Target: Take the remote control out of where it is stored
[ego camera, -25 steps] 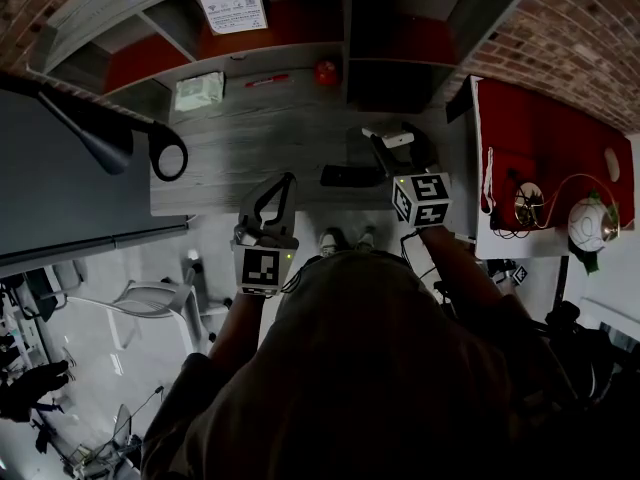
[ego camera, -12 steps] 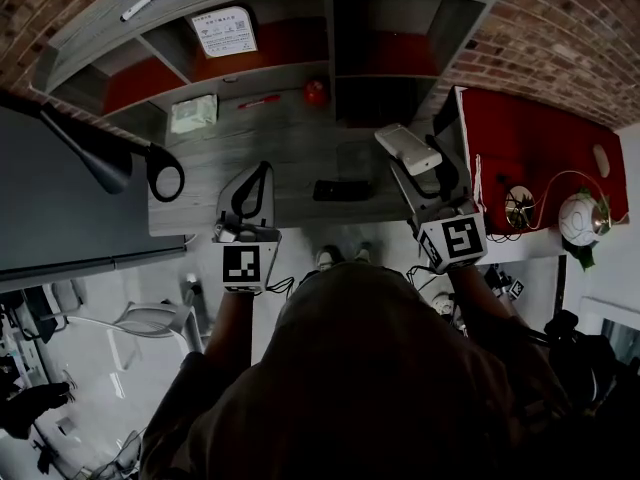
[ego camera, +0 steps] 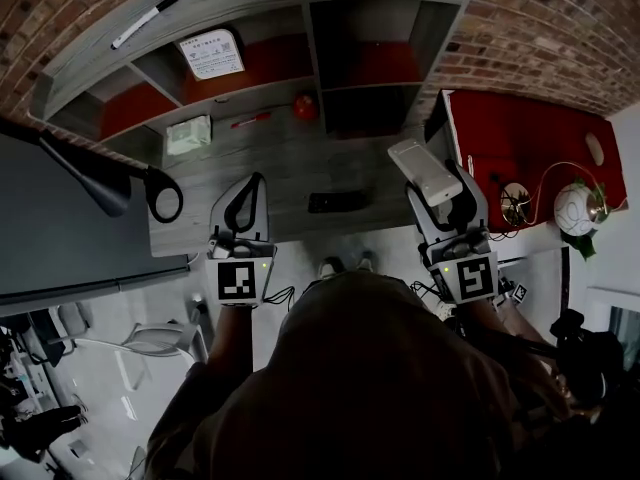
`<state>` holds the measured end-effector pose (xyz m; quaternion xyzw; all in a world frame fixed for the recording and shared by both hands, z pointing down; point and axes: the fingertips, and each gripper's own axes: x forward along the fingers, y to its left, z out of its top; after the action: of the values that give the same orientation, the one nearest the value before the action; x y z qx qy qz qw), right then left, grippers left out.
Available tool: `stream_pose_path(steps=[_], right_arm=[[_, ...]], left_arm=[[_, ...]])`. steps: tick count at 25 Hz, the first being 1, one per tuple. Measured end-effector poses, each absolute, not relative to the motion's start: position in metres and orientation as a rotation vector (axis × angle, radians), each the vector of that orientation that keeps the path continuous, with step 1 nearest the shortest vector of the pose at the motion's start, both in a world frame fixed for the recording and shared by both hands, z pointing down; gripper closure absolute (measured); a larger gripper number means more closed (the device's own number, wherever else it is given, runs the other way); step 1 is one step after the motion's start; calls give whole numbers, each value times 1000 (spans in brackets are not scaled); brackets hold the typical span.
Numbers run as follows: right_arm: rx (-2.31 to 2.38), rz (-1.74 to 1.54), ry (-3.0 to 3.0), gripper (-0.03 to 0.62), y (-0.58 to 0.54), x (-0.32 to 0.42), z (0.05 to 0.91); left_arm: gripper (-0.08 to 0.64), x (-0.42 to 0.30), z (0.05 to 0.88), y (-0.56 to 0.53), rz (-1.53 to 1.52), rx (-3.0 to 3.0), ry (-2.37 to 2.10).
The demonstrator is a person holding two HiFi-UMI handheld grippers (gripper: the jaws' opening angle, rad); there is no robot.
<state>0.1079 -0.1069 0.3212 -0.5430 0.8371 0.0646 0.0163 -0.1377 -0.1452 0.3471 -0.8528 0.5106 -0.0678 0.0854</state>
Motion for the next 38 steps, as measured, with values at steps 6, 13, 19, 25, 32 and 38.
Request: stream_pose_path(steps=[6,13,19,25,32,38], right_arm=[[-1725,163,2574,295,-99,118,331],[-1742,140,2558,295,-95,121,334],[-1758,104,2555,296,-91,126,340],[-1738,90,2726,296,-101,126,363],[-1637,106,3105,296,-135,132,421],[-1453,86,3417,296,-163,130,473]], left_arm=[[549,-126,350,-140,-210,-2566,1490],[549,-128,348,-141,-206,-2557,1496],[549,-124,350,-140,-199,-2572,1497],[549,-117,352,-136,-200,-2593,1474],[549,-109,356,-135,-190,-2620,1460],[549,-103,363,-132,-201,-2643,1446]])
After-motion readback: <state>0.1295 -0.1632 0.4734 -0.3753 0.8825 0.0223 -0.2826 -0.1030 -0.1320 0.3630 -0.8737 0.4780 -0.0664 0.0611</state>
